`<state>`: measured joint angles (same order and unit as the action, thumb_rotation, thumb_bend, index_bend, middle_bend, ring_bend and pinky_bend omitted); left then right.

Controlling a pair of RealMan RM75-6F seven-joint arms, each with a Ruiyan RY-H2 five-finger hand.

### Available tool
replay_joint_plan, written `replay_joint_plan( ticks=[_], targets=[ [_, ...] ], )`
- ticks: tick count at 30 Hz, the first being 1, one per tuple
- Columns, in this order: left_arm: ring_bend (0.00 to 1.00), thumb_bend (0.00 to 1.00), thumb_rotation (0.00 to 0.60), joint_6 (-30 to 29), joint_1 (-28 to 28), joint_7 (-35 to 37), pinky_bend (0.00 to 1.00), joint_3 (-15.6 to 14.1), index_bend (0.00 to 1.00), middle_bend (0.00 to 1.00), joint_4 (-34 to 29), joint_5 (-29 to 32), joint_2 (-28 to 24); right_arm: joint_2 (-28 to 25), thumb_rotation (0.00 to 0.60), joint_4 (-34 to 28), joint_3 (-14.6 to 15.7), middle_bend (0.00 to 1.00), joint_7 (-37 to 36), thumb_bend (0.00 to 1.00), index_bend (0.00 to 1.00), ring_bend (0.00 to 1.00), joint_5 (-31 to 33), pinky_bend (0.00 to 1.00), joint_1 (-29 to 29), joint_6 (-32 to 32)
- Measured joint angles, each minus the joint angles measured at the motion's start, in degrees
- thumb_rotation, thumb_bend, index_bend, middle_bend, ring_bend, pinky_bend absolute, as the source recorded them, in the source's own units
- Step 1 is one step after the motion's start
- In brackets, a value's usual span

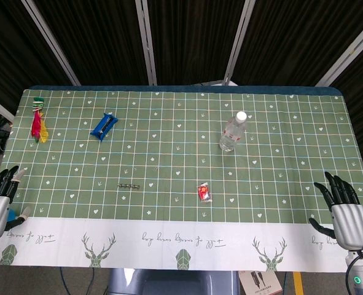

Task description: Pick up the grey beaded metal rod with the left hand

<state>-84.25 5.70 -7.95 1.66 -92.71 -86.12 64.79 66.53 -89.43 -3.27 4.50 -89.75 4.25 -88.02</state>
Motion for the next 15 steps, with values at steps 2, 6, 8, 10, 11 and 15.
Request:
replay_joint_plan(
  ticks=[2, 6, 8, 10, 11, 15],
  targets=[
    [0.00, 0.25, 0.600, 0.28, 0.02, -0.02, 0.00, -0.03, 0.00, 0.00, -0.23, 0.27, -0.12, -0.11, 0.600, -0.19, 0.02, 0.00, -0.05, 0.09, 0.18, 0.00, 0.19, 0.11, -0.01, 0.20],
    [0.00, 0.25, 0.600, 0.74, 0.15, 0.01, 0.00, -0.08, 0.05, 0.00, -0.64, 0.50, -0.27, -0.24, 0.600, -0.45, 0.13, 0.00, -0.12, 0.09, 0.18, 0.00, 0.22, 0.11, 0.03, 0.46],
    [0.00, 0.25, 0.600, 1.04, 0.26, 0.12, 0.00, -0.07, 0.08, 0.00, -0.88, 0.65, -0.28, -0.28, 0.600, -0.62, 0.18, 0.00, -0.15, 0.09, 0.18, 0.00, 0.20, 0.11, 0.04, 0.55],
    [0.00, 0.25, 0.600, 1.50, 0.50, 0.05, 0.00, 0.05, 0.10, 0.00, -1.09, 0.99, -0.24, -0.29, 0.600, -0.73, 0.26, 0.00, -0.18, 0.09, 0.18, 0.00, 0.09, 0.11, 0.09, 0.67],
    [0.00, 0.25, 0.600, 1.69, 0.62, -0.07, 0.00, 0.15, 0.12, 0.00, -1.16, 1.17, -0.22, -0.29, 0.600, -0.76, 0.29, 0.00, -0.17, 0.09, 0.18, 0.00, 0.08, 0.11, 0.11, 0.75],
    [0.00, 0.25, 0.600, 2.71, 1.58, -0.86, 0.00, 1.04, 0.23, 0.00, -1.37, 2.18, 0.10, -0.32, 0.600, -0.82, 0.38, 0.00, 0.38, 0.09, 0.18, 0.00, 0.06, 0.11, 0.24, 1.08]
  ],
)
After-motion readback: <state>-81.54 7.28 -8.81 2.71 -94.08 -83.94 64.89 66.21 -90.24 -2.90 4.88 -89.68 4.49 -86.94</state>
